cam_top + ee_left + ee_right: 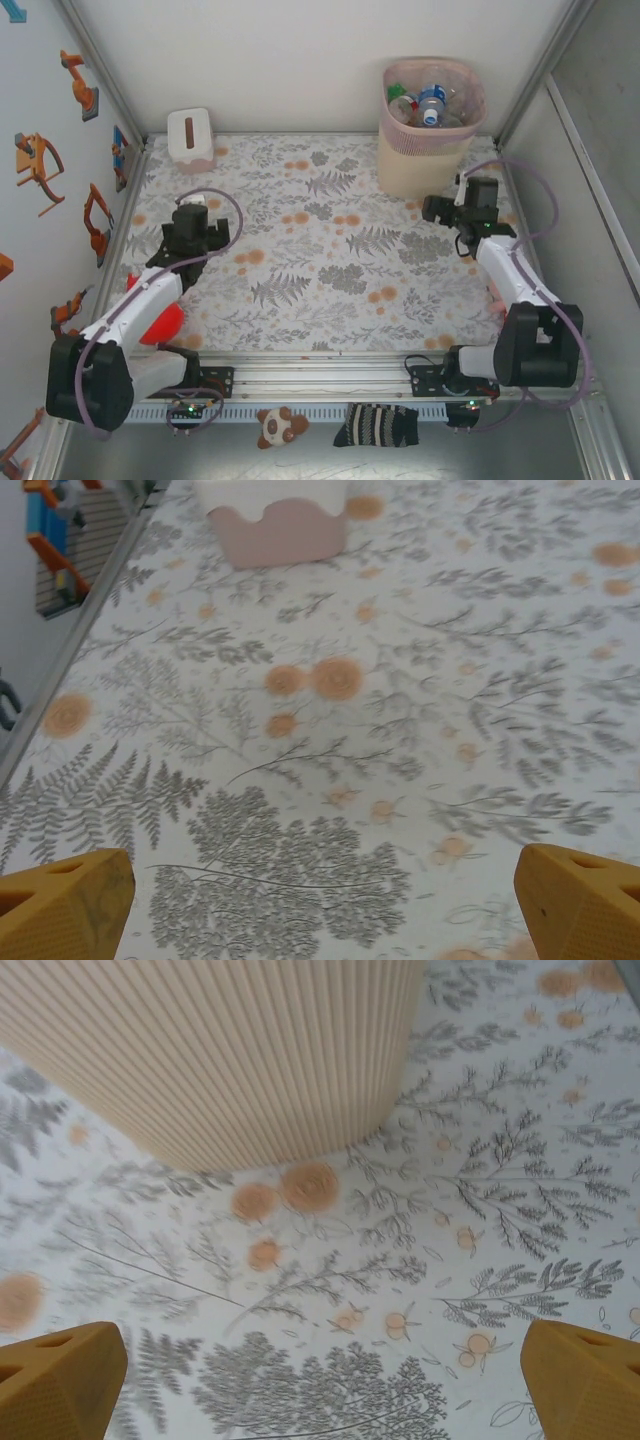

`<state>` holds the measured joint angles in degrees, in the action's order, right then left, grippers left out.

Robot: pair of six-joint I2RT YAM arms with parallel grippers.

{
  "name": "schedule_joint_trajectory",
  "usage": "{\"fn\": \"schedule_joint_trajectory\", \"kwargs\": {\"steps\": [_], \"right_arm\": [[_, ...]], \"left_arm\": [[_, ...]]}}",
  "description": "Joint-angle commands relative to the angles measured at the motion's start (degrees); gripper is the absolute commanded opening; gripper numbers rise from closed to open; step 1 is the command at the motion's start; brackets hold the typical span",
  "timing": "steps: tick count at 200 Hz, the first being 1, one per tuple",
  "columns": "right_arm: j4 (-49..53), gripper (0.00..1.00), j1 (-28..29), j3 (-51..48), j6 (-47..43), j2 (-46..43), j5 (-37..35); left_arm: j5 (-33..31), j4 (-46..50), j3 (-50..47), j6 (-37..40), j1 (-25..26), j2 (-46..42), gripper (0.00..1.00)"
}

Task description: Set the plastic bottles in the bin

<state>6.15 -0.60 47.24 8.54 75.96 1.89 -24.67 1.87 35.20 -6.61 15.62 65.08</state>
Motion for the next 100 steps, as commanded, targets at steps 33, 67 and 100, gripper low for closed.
{"fn": "schedule_joint_trajectory", "kwargs": {"steps": [33,67,100], "right_arm": [[-26.8,1.0,0.4,-9.6,-5.6,5.9,-6.9],[-29.4,1.0,-0.2,-12.2,-6.0,4.6,-6.0],[-42.4,1.0,-0.3,-21.1,-6.6,4.2,-2.8]], "left_arm": [[-0.8,-17.4,-6.0,4.0,-6.8,6.3,0.97],[6.1,-40.4,-14.0,7.0,-7.8,9.9,0.97],[10.6,-52.3,-15.9,6.4,-9.7,16.5,0.97]]}}
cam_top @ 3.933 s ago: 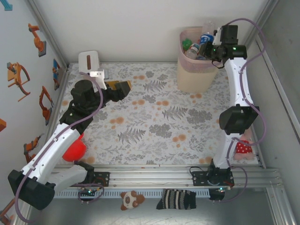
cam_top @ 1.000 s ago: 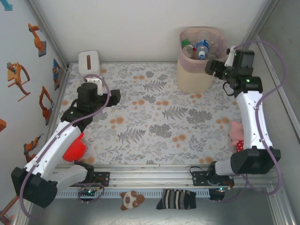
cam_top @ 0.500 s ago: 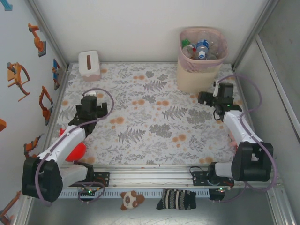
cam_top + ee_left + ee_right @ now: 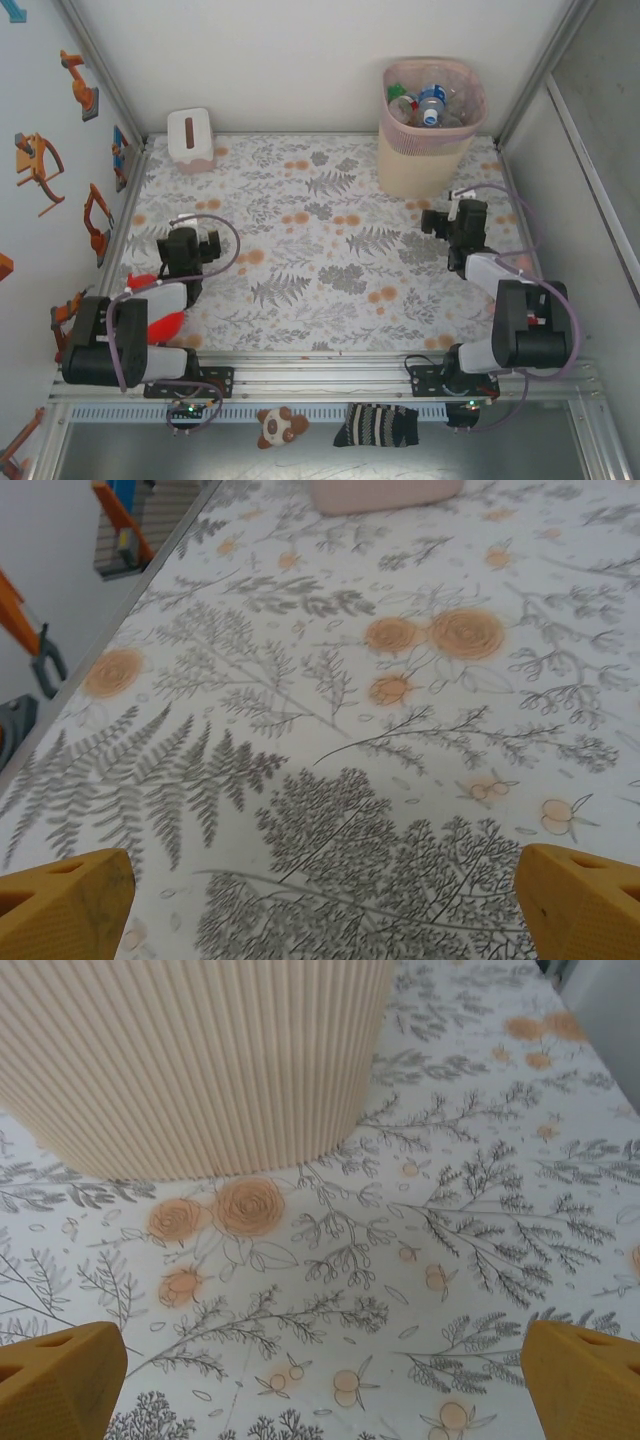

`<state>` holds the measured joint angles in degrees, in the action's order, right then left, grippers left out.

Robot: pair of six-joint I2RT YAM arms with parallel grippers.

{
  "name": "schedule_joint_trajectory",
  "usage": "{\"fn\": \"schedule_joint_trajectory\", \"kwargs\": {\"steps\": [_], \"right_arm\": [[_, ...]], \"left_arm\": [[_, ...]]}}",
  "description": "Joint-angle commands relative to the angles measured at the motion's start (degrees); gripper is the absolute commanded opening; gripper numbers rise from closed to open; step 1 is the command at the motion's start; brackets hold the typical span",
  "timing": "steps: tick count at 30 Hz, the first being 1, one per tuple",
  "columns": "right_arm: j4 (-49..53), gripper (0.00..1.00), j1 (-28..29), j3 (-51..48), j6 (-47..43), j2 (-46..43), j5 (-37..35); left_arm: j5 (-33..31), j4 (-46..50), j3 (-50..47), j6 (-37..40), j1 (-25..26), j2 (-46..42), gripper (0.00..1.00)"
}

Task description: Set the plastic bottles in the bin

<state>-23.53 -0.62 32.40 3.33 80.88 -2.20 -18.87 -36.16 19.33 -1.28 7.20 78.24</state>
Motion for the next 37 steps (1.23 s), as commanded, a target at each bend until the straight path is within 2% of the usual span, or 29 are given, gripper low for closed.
{"fn": "schedule_joint_trajectory", "kwargs": {"steps": [1,6,9,14,37], "right_arm": [[-13.2,1.0,-0.3,-6.5,-1.4,-0.6,1.3],[-19.5,1.0,-0.9,-8.4,-1.3,3.9,2.2],[-24.7,1.0,-1.0,-10.0,-1.5,6.5,3.3],[-25.5,1.0,-1.2,-10.2,-0.2,7.2,1.2],[-25.3,0.99,-1.8,-9.8,0.4,7.4,1.1]], "left_arm": [[5.0,-14.3,0.0,1.0,-1.4,3.5,0.97],[12.0,-21.4,-0.4,1.1,-3.5,10.2,0.97],[15.7,-15.7,1.7,1.4,-4.2,9.7,0.97],[19.0,-12.2,4.0,0.3,-6.1,10.2,0.97],[18.9,-12.1,3.8,0.2,-6.1,10.1,0.97]]}}
